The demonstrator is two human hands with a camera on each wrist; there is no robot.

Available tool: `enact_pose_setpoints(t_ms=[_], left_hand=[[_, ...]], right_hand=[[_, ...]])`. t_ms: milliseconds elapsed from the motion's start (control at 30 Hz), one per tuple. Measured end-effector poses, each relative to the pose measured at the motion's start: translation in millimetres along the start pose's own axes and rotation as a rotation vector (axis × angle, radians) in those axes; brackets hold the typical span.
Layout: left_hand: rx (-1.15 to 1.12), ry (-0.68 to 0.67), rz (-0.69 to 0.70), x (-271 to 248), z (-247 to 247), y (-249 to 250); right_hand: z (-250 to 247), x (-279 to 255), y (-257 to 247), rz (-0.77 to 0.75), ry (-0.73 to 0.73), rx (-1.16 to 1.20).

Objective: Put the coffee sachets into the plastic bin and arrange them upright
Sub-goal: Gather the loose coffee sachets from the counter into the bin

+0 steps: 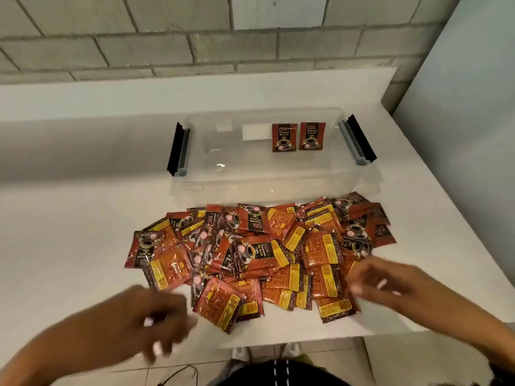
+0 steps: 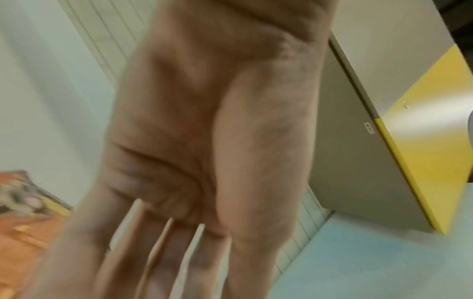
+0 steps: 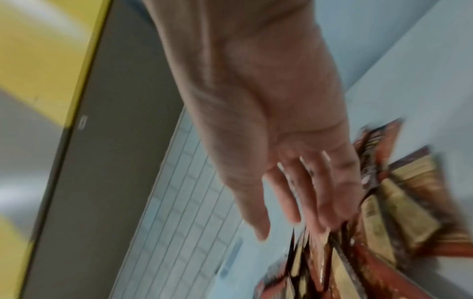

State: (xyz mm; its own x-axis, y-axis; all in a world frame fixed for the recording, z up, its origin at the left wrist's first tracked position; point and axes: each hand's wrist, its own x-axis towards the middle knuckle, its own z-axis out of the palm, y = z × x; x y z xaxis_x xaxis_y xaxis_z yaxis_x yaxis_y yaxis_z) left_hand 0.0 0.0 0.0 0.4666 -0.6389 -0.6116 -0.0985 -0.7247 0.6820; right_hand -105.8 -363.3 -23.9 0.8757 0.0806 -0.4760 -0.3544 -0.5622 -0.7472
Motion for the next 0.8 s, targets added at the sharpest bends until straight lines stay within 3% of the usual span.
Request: enact_pose_setpoints(t_ms=[67,133,167,200,333,467,633,700,800], left_hand=[[0.120,0.224,0.109,15.1,-16.7,11.7],[0.308,0.452,0.119,35.9,-22.4,28.5],[0.389,0.493,0.097,45.0,-22.2,37.1],[0.475,0.495,0.108,54.1,-18.7,40.0],[0.889,0.252,0.235,80.6,-13.4,40.2],[1.052,0.094,0.239,98.3,-5.3,32.8],[1.057,0.144,0.294,107.1,-11.4,32.4],[0.960,0.200,0.405,106.0,-18.8,32.2],[0.835,0.331,0.532,98.0,-32.1,33.7]], right_hand=[[2.1,19.9,-9.7,0.021,0.188,-0.090],[8.1,39.1,-24.4,0.023,0.230,-0.252],[11.1,45.5,-28.8,0.036,0.204,-0.322],[14.8,50.5,-29.9,0.044,0.170,-0.394],[21.0,54.9,-31.3,0.005,-0.039,-0.890],[24.8,56.6,-30.5,-0.005,-0.174,-1.037],[11.2,69.1,-21.5,-0.146,-0.069,-0.985],[4.3,72.9,-21.2,-0.273,-0.025,-1.053],[-5.0,74.1,-14.2,-0.494,0.157,-1.032]])
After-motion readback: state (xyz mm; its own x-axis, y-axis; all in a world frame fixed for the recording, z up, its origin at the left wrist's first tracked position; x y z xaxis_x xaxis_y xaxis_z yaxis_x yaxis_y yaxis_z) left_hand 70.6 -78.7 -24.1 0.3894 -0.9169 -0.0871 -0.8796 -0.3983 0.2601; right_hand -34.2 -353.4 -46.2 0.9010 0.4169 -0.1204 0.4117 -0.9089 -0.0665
